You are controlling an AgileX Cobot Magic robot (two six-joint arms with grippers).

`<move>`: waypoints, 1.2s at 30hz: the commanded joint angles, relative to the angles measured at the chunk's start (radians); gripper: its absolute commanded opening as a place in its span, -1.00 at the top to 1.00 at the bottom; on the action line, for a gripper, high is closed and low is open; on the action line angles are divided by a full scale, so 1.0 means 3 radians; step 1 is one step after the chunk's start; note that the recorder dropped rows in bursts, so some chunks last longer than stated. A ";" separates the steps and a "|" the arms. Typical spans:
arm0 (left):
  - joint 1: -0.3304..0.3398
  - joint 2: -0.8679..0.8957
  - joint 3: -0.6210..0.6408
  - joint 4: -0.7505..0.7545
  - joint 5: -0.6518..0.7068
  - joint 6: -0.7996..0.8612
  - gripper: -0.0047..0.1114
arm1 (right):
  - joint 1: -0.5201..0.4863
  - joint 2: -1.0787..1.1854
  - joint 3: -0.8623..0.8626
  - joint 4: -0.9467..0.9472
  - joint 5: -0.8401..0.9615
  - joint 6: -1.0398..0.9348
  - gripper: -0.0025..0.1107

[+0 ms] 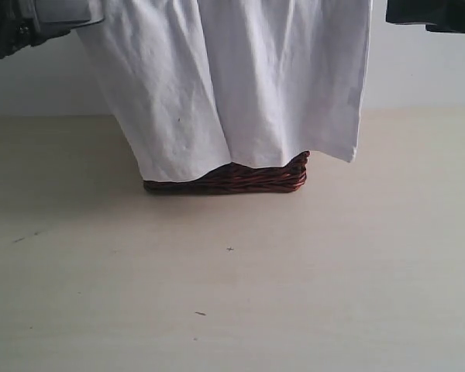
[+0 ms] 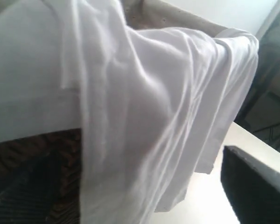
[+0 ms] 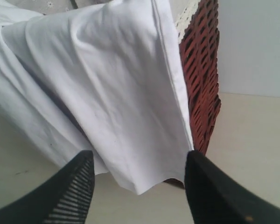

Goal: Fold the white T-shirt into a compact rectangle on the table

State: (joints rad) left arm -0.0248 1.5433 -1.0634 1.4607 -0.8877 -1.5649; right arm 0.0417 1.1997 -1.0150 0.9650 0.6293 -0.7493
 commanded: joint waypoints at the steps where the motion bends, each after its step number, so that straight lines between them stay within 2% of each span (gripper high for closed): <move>1: -0.0219 0.0129 -0.0135 -0.0128 -0.0085 0.0253 -0.59 | -0.0020 0.0004 -0.0034 0.0076 0.0070 -0.0088 -0.04; 3: -0.0341 0.0172 -0.0231 -0.0128 -0.0079 0.0315 -0.59 | -0.0020 0.0004 -0.0034 0.0076 0.0098 -0.0088 -0.04; 8: -0.0385 0.0164 -0.0381 -0.0366 -0.0079 0.0321 -0.58 | -0.0020 0.0004 -0.0034 0.0076 0.0098 -0.0094 -0.04; 10: -0.0385 0.0158 -0.0381 -0.0501 -0.0031 0.0321 -0.47 | -0.0020 0.0004 -0.0034 0.0076 0.0098 -0.0094 -0.04; 12: -0.0385 0.0158 -0.0381 -0.0658 0.0033 0.0321 -0.21 | -0.0020 0.0004 -0.0034 0.0076 0.0098 -0.0094 -0.04; 15: -0.0385 0.0158 -0.0381 -0.0893 0.0026 0.0335 0.55 | -0.0020 0.0004 -0.0034 0.0076 0.0098 -0.0094 -0.04; 17: -0.0385 0.0156 -0.0409 -0.1028 -0.0198 0.0471 0.91 | -0.0020 0.0004 -0.0034 0.0076 0.0098 -0.0094 -0.04; 20: -0.0385 0.0156 -0.0634 -0.1159 -0.0458 0.0406 0.92 | -0.0020 0.0004 -0.0034 0.0076 0.0098 -0.0094 -0.04; 23: -0.0385 0.0156 -0.0884 -0.1343 -0.0459 0.0297 0.92 | -0.0020 0.0004 -0.0034 0.0076 0.0098 -0.0094 -0.04; 30: -0.0385 0.0156 -0.1640 -0.1989 -0.0184 0.0297 0.92 | -0.0020 0.0004 -0.0034 0.0076 0.0098 -0.0094 -0.04; 36: -0.0385 0.0156 -0.2302 -0.2118 0.0138 0.0297 0.92 | -0.0020 0.0004 -0.0034 0.0076 0.0098 -0.0103 -0.04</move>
State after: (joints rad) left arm -0.1346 1.6002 -1.6650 0.8859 -0.8852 -1.4723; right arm 0.0417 1.1997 -1.0150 0.9781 0.6569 -0.7696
